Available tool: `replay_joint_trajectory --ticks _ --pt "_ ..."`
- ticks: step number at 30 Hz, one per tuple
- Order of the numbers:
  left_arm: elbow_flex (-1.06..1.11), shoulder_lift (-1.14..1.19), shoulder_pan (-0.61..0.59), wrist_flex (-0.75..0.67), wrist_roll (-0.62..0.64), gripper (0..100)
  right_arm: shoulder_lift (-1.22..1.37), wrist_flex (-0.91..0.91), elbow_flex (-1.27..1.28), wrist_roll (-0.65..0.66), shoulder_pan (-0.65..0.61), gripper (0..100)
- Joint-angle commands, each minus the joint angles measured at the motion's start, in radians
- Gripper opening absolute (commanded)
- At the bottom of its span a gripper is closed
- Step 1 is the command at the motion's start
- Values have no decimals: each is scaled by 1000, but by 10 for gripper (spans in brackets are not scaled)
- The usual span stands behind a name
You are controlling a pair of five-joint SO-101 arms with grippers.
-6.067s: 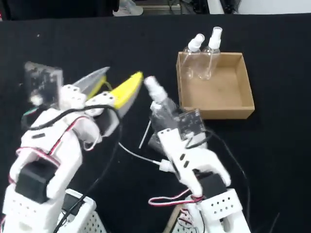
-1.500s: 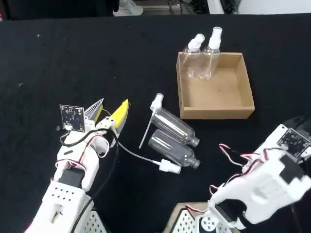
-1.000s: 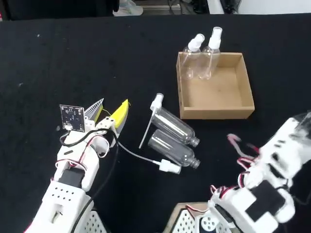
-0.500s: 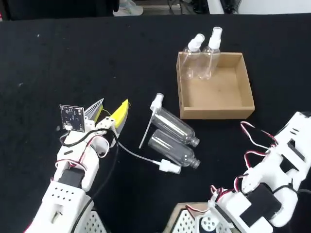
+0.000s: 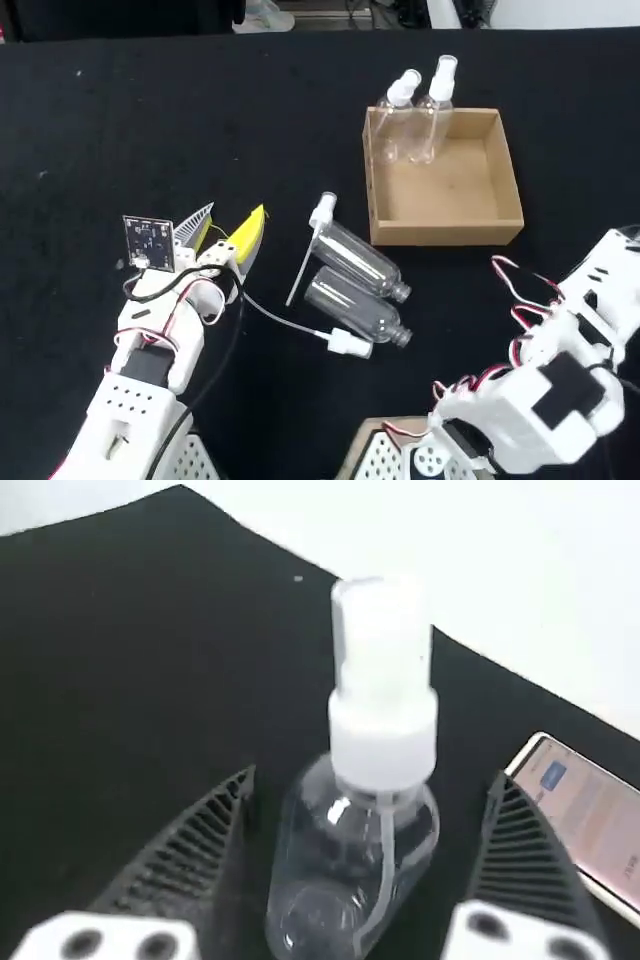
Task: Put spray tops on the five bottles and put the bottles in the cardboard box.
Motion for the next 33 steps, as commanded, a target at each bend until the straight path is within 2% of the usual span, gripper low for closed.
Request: replay_joint_trajectory --ticks 1,9,16,33 --pt "-8 -12 5 -23 -8 245 18 -46 -35 8 15 294" --pt "-10 -11 5 -23 -8 245 44 -48 -41 0 9 292" --pt "-8 -11 5 -23 -8 245 44 -155 -36 6 11 291" --pt "-7 -14 5 -23 -8 245 153 -158 -93 -2 18 290"
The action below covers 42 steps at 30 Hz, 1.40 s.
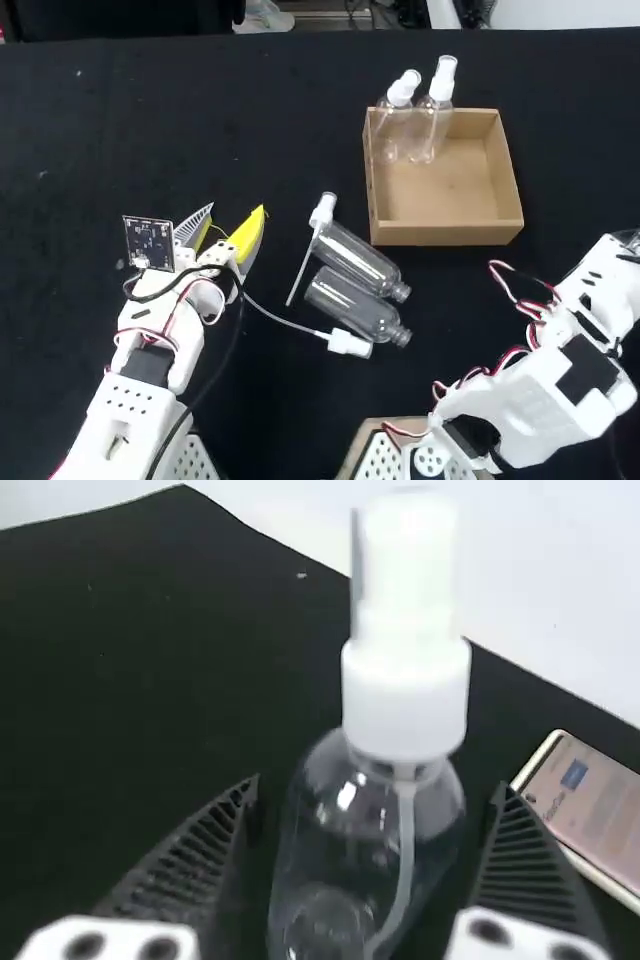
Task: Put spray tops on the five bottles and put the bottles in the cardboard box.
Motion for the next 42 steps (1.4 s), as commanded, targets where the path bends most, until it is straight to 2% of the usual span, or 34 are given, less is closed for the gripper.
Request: replay_joint_trajectory --ticks 1,17,25,42 --pt "-7 -14 5 -23 -8 245 -1 -25 -56 -2 18 290" --pt "-10 -14 5 -23 -8 245 -2 -32 -64 -2 14 290" --pt "-12 -14 5 -23 -8 245 -2 -178 5 6 15 290" --pt "-8 -15 5 -23 -8 245 7 -183 13 -2 9 289"
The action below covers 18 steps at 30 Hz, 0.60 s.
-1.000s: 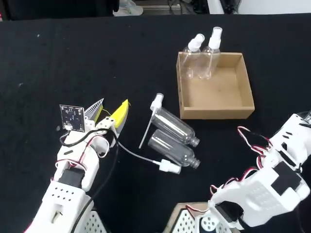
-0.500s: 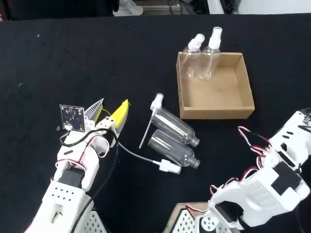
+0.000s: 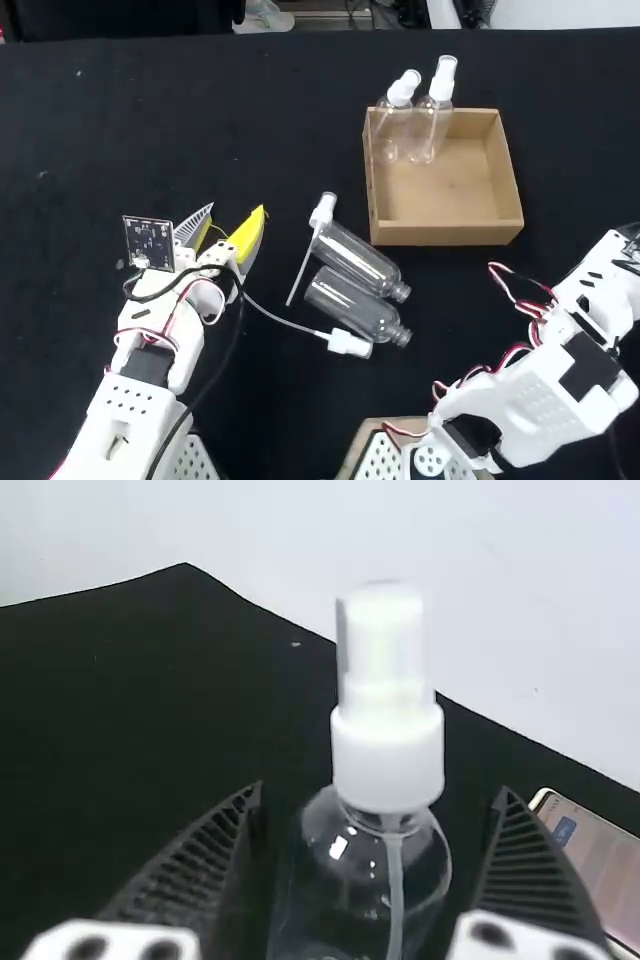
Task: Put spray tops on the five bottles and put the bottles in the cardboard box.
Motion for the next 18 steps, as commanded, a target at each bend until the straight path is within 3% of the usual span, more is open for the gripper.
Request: replay_joint_trajectory --ticks 1,18 --pt "-8 -15 5 -23 -8 245 -7 -28 -5 -2 9 289" --pt "-8 -15 5 -23 -8 245 -5 -26 16 -2 11 289"
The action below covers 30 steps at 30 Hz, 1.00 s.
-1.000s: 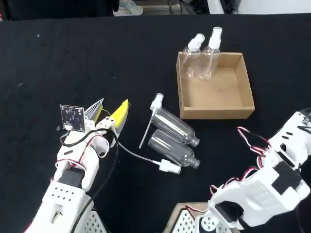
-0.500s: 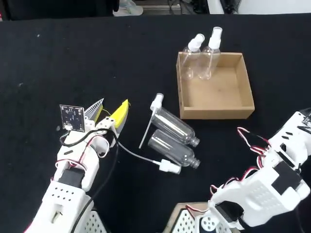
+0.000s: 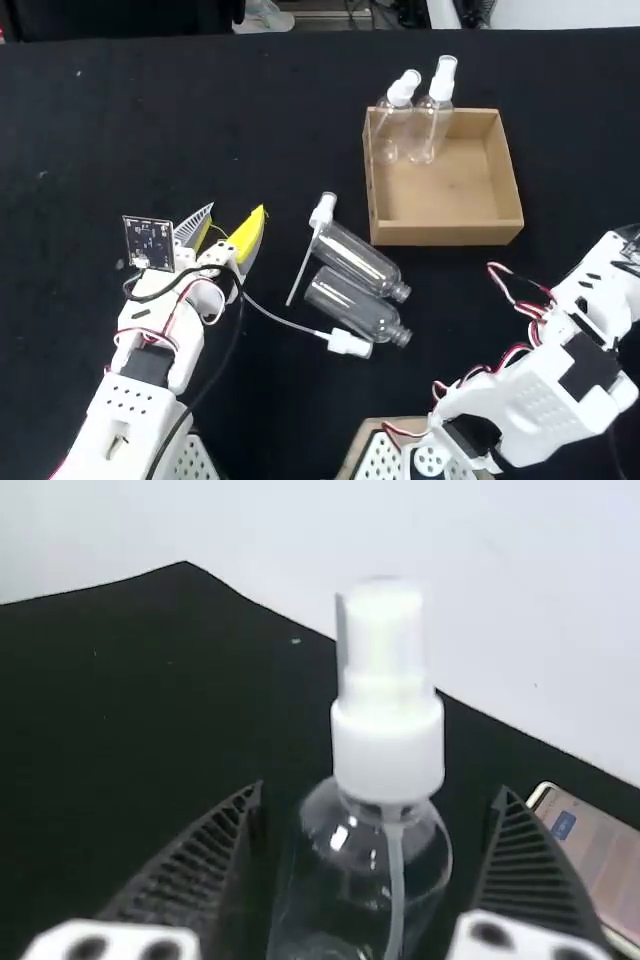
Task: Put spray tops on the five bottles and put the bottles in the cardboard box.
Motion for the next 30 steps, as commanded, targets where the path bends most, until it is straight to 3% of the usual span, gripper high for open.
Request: replay_joint_trajectory --ticks 1,30 --pt "-8 -15 5 -23 -8 245 -5 -26 1 -2 9 289" --pt "-8 -17 4 -23 -8 245 87 -32 -91 -2 9 289"
